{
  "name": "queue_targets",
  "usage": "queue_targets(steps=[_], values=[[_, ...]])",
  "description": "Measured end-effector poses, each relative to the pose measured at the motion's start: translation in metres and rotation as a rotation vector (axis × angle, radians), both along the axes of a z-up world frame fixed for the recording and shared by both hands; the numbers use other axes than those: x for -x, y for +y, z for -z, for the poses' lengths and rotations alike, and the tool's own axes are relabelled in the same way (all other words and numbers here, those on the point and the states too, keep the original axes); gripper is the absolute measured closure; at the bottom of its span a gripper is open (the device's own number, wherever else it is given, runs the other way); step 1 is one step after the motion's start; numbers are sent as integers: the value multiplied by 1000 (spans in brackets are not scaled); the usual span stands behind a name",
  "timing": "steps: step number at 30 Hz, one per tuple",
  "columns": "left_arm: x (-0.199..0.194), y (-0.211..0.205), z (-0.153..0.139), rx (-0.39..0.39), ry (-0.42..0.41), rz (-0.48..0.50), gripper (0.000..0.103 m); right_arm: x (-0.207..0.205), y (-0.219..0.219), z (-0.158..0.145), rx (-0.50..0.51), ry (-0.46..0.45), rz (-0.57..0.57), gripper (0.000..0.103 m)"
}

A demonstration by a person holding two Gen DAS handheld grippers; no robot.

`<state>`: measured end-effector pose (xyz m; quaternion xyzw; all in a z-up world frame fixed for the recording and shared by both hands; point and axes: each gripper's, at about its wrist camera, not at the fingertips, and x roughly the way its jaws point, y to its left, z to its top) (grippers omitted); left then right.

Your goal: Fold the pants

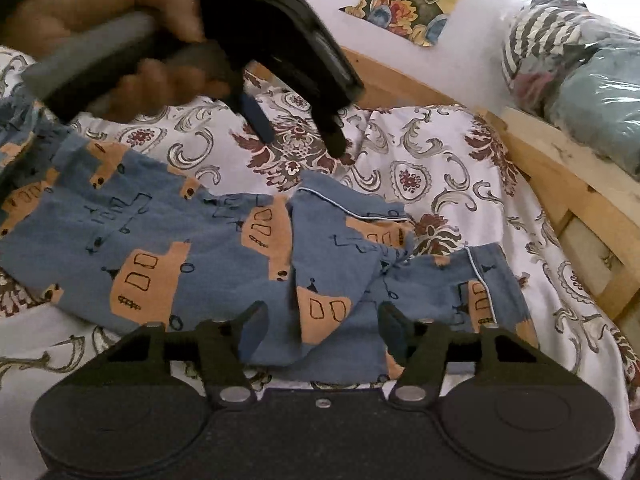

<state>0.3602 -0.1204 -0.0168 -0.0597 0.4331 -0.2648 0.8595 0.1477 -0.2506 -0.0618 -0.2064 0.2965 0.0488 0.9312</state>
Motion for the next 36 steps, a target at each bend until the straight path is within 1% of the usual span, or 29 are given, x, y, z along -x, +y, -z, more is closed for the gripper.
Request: queue_targets(steps=[2,3,4,6,8,10,11,13,15,17,20,21,23,26,29,30,31,32,33,34,36], values=[[-14,-4,11,30,41,-24,42,-5,1,3,-7,12,10,51],[-18,-5,14,40,56,-26,52,-7,2,4,-3,13,15,51],[-22,-7,17,43,68,-26,60,-9,4,5,4,13,16,52],[-27,-13,23,36,94,-20,66,-12,6,6,9,12,11,54],[-30,-15,25,35,108,-21,70,-15,9,6,19,5,-4,55],[-33,-16,26,36,119,-38,83,-17,12,6,37,-6,-16,56],[-34,-14,27,39,129,-53,86,-19,13,6,43,-10,-19,58],[-37,-12,28,52,147,-82,98,-25,14,6,41,3,-20,64],[-39,-8,27,78,150,-98,103,-30,15,10,43,28,-19,72],[-41,-9,26,99,158,-101,103,-33,15,13,37,44,-10,78],[-42,-14,25,75,167,-111,103,-32,12,13,15,50,-6,91],[-41,-15,23,59,164,-119,103,-32,11,13,9,49,-7,91],[-39,-12,22,60,172,-146,103,-30,10,13,-4,51,-7,91],[-39,-3,25,76,207,-181,93,-29,8,14,-14,54,-4,91],[-40,-1,29,92,207,-163,81,-28,6,14,-25,60,2,91],[-41,-2,30,98,207,-158,75,-28,6,15,-24,60,4,91],[-43,-4,32,107,211,-153,73,-28,5,15,-24,60,5,90],[-45,-6,34,119,220,-145,72,-28,5,15,-25,60,7,88],[-46,-7,36,124,229,-144,72,-28,5,15,-24,59,10,86],[-48,-9,37,127,234,-141,76,-28,5,15,-22,57,13,85],[-48,-12,37,127,232,-131,94,-29,4,15,-28,63,16,84]])
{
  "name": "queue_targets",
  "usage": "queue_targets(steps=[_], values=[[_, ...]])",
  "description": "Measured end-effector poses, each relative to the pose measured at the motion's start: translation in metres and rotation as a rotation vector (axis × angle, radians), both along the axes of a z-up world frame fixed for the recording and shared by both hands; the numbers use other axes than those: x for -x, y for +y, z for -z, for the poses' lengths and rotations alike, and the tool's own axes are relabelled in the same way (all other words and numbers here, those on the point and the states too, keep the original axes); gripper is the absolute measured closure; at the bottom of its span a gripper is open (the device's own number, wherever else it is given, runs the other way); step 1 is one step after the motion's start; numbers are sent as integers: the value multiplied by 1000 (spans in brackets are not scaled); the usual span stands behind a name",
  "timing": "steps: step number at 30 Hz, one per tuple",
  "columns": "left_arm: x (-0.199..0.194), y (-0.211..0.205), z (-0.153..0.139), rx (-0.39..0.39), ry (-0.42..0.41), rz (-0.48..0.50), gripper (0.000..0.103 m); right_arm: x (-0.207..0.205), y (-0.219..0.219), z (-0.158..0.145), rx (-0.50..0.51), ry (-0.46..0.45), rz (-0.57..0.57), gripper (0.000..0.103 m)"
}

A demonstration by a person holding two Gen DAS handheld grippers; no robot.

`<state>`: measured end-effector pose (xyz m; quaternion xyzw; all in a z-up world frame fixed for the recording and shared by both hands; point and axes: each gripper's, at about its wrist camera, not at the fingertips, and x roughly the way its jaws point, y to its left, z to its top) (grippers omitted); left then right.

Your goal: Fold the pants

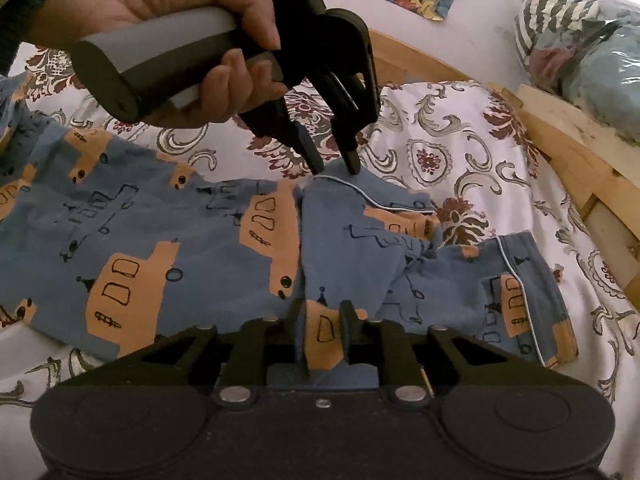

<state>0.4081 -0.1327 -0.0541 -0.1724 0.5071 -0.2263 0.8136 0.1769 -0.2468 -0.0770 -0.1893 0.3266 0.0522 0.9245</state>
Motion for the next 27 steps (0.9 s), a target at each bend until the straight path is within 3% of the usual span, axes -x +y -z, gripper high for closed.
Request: queue_targets(steps=[2,5,12,18,23,27], values=[[1,-2,-2,3,2,-2,97,0,0,0,-7,3,6,87],[4,-4,-8,12,-14,2,99,2,-1,0,-30,-6,21,103],[19,-22,-36,39,-69,13,100,12,-11,-11,-111,-57,94,103],[44,-67,-65,66,-127,110,100,30,-33,-22,-234,-85,214,103],[68,-124,-76,30,-173,247,100,45,-48,-22,-343,-72,277,103],[82,-169,-67,-49,-171,324,100,48,-60,-19,-409,-38,318,103]])
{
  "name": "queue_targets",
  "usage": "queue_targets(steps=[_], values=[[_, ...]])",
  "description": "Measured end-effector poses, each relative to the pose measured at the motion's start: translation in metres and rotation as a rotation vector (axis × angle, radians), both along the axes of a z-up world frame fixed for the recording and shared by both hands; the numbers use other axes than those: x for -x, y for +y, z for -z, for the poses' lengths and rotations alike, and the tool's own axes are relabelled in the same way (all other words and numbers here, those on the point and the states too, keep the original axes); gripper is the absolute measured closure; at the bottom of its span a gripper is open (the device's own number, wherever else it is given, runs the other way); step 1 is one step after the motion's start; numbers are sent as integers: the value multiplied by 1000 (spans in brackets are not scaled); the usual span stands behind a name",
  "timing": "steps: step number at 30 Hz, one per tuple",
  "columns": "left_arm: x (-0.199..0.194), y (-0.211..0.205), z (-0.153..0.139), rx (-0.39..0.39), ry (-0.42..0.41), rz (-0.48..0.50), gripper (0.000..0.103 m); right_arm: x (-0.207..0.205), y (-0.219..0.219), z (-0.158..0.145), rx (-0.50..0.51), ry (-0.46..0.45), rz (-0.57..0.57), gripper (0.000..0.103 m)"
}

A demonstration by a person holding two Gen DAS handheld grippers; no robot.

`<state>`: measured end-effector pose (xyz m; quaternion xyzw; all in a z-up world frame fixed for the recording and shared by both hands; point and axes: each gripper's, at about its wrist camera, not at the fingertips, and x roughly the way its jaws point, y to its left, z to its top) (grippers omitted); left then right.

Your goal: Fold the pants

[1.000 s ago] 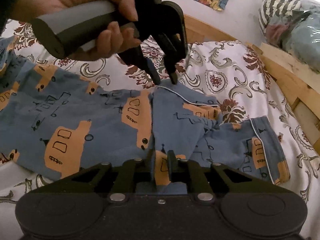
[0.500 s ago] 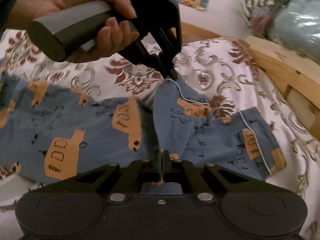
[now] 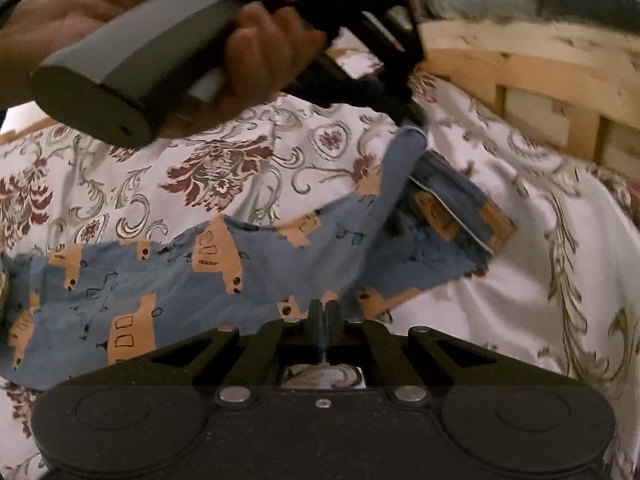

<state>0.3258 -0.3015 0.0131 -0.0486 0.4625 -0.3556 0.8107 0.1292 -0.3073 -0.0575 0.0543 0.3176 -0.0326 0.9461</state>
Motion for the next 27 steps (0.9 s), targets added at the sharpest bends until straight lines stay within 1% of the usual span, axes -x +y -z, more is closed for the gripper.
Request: queue_targets(steps=[3,7,10,11,13,14,15,16,19,22,24,27], values=[[6,-25,12,-38,15,25,100,2,-11,4,-56,40,33,103],[18,-39,23,-80,9,54,100,4,-22,8,-106,71,66,103],[20,-42,27,-94,4,63,100,4,-22,8,-117,75,75,103],[21,-42,28,-101,-5,69,100,4,-23,8,-115,74,76,102],[25,-44,27,-123,-32,92,100,5,-21,6,-92,65,87,96],[27,-45,27,-135,-46,109,100,7,-22,4,-76,53,99,85],[27,-47,27,-146,-54,121,99,9,-23,2,-51,35,112,78],[27,-47,27,-151,-50,132,99,10,-23,0,-28,22,127,75],[23,-45,28,-145,-10,143,98,9,-28,-5,27,-11,154,76],[20,-47,28,-166,4,173,97,2,-36,-6,43,-24,182,76],[20,-47,27,-172,4,185,97,-8,-44,-4,38,-15,187,76],[18,-44,25,-176,8,177,97,-23,-57,0,10,16,208,77]])
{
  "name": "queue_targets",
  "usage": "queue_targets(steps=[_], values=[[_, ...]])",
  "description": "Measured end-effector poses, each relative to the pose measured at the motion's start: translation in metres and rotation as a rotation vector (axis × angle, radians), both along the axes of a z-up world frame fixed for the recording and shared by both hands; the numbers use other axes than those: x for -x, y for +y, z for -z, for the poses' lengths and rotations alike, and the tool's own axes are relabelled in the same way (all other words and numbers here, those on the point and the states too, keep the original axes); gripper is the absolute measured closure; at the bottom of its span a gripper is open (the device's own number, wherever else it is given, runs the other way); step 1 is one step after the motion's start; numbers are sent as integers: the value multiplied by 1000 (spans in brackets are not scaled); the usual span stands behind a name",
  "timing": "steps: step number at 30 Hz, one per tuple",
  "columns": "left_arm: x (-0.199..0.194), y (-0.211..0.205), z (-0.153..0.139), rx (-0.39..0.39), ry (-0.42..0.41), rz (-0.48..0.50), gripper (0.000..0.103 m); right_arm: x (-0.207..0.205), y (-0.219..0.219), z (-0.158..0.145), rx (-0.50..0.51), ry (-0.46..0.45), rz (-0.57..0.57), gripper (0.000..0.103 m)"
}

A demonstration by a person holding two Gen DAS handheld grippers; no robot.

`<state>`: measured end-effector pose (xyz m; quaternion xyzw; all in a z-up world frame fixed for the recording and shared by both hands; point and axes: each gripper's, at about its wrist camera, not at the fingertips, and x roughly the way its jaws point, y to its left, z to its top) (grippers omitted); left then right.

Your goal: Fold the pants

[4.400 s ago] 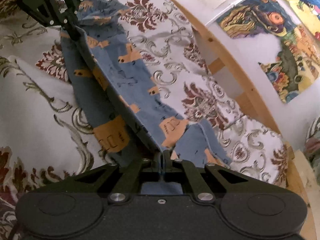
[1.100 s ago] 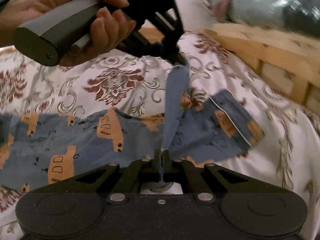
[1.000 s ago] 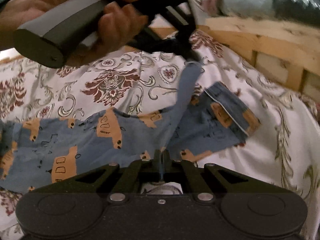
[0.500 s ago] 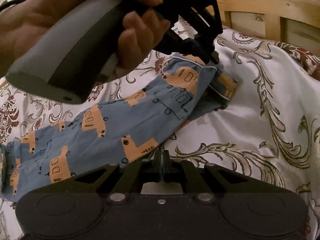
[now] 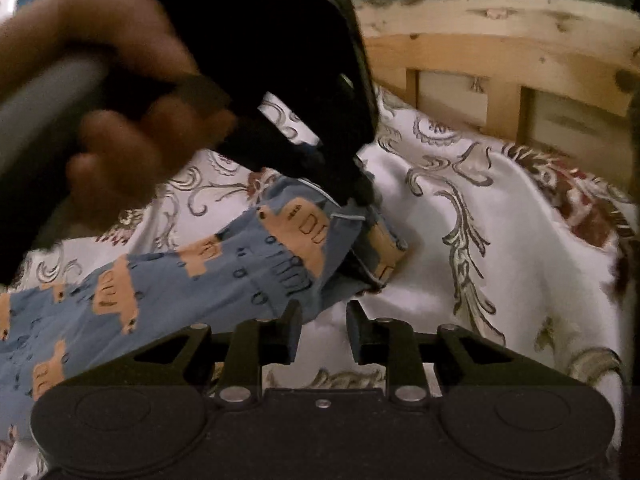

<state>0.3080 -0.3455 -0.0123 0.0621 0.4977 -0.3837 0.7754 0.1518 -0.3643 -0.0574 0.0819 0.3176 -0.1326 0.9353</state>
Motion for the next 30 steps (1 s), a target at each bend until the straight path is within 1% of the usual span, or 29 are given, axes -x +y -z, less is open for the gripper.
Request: queue_targets(steps=[1,2,3,5,7,11,16,18,24,27,30], values=[[-1,0,1,-9,1,-6,98,-3,-4,1,-3,1,8,78],[-3,0,2,-18,5,-12,98,-3,-7,1,1,3,12,81],[-4,0,2,-18,12,-15,98,-4,-10,1,6,5,18,85],[-5,3,1,-8,14,-11,98,-2,-16,1,21,11,24,88],[-5,4,1,1,13,-5,99,-2,-22,-1,42,19,37,88],[-6,7,0,11,19,5,99,-7,-38,-8,50,24,41,86],[-7,9,0,20,27,15,99,-21,-50,-10,12,54,-39,86],[-7,9,0,19,24,20,99,-23,-52,-10,3,53,-51,100],[1,15,-17,37,-7,59,99,-20,-57,-29,67,-36,-33,102],[4,11,-17,23,-5,80,99,-25,-67,-27,34,-20,-24,102],[6,3,-7,17,22,84,99,-24,-71,-25,9,-20,-31,101]])
